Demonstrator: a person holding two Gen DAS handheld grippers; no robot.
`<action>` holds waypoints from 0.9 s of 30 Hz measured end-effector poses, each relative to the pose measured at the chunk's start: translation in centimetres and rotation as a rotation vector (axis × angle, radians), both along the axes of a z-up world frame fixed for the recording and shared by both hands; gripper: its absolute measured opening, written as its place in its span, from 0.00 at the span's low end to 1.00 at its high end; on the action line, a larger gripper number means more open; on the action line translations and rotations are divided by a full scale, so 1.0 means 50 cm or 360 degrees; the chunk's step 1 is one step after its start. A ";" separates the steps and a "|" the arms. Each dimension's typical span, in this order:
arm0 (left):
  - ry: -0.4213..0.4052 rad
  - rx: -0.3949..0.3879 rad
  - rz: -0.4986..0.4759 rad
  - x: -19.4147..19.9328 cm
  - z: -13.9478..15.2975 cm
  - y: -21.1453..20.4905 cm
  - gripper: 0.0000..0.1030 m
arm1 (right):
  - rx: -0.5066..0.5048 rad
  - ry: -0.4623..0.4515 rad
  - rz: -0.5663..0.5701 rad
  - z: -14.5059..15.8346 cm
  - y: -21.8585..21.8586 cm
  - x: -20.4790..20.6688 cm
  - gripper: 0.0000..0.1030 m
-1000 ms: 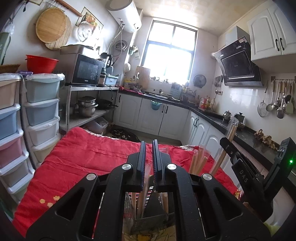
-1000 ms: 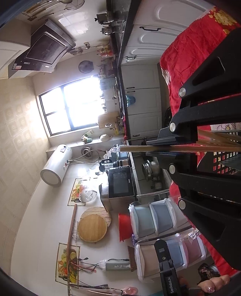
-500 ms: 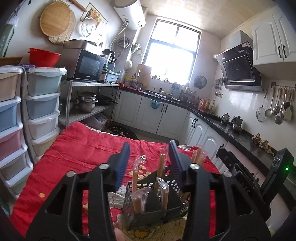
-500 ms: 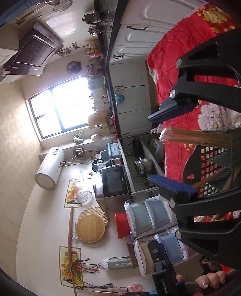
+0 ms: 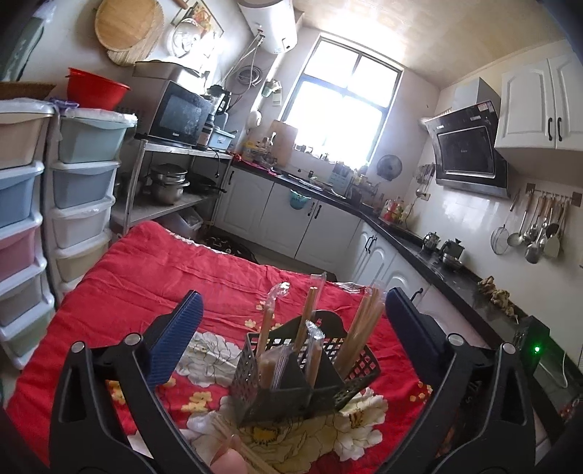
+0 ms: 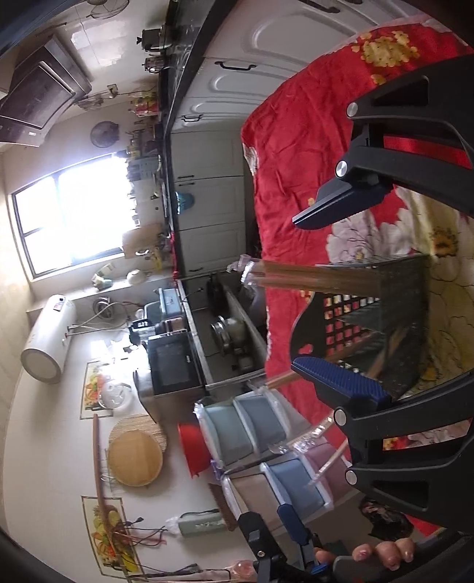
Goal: Organize utensils
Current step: 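Withdraw both open tools up from the mesh basket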
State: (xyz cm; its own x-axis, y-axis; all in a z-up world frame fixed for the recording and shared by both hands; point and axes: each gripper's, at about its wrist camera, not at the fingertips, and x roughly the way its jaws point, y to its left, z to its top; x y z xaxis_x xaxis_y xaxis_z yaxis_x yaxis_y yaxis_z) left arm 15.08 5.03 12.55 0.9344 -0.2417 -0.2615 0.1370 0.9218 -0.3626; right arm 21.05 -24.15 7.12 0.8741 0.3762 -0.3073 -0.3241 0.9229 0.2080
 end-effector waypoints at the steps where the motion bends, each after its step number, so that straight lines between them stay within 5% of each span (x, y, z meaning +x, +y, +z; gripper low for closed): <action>1: 0.0001 0.0000 0.0007 -0.004 -0.002 0.002 0.90 | -0.0002 0.0004 0.0004 -0.001 0.000 -0.003 0.68; 27: 0.0228 -0.0057 0.0094 -0.059 -0.104 0.067 0.90 | -0.0128 0.0102 0.0221 -0.022 0.052 -0.091 0.72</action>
